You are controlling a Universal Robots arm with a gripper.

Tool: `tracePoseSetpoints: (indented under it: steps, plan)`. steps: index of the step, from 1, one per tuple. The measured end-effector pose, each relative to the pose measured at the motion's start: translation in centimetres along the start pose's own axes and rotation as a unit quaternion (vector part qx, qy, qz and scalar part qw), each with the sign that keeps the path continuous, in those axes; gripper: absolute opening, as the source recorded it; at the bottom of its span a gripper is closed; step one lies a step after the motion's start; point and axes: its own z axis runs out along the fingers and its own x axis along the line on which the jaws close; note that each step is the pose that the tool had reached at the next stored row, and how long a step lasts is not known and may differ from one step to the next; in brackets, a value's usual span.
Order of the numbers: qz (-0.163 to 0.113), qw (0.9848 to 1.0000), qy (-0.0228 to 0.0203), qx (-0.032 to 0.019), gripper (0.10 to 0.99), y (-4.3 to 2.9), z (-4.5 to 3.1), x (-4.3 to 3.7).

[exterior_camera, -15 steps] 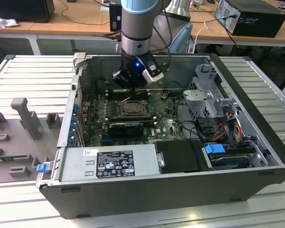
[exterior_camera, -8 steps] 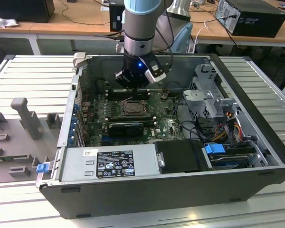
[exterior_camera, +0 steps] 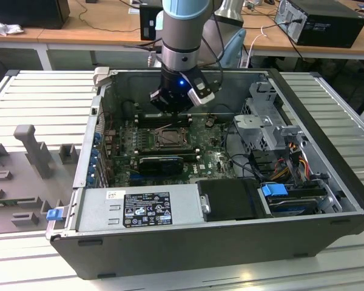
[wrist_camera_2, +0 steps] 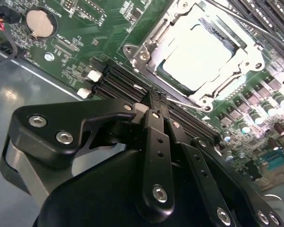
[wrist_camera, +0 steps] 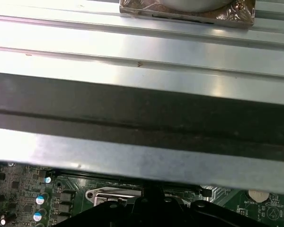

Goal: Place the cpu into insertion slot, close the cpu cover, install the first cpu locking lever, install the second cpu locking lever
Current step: 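Install the first cpu locking lever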

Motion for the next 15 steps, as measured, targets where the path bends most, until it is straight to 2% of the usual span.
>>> tracePoseSetpoints:
  steps: [3, 12, 15]
  plan:
    - [0.0, 1.0, 0.0001, 0.0001, 0.106, 0.01, 0.17, -0.32]
    - [0.0, 1.0, 0.0001, 0.0002, 0.106, -0.06, 1.18, -0.5]
    - [0.0, 1.0, 0.0003, 0.0029, 0.106, -0.07, 1.29, -0.53]
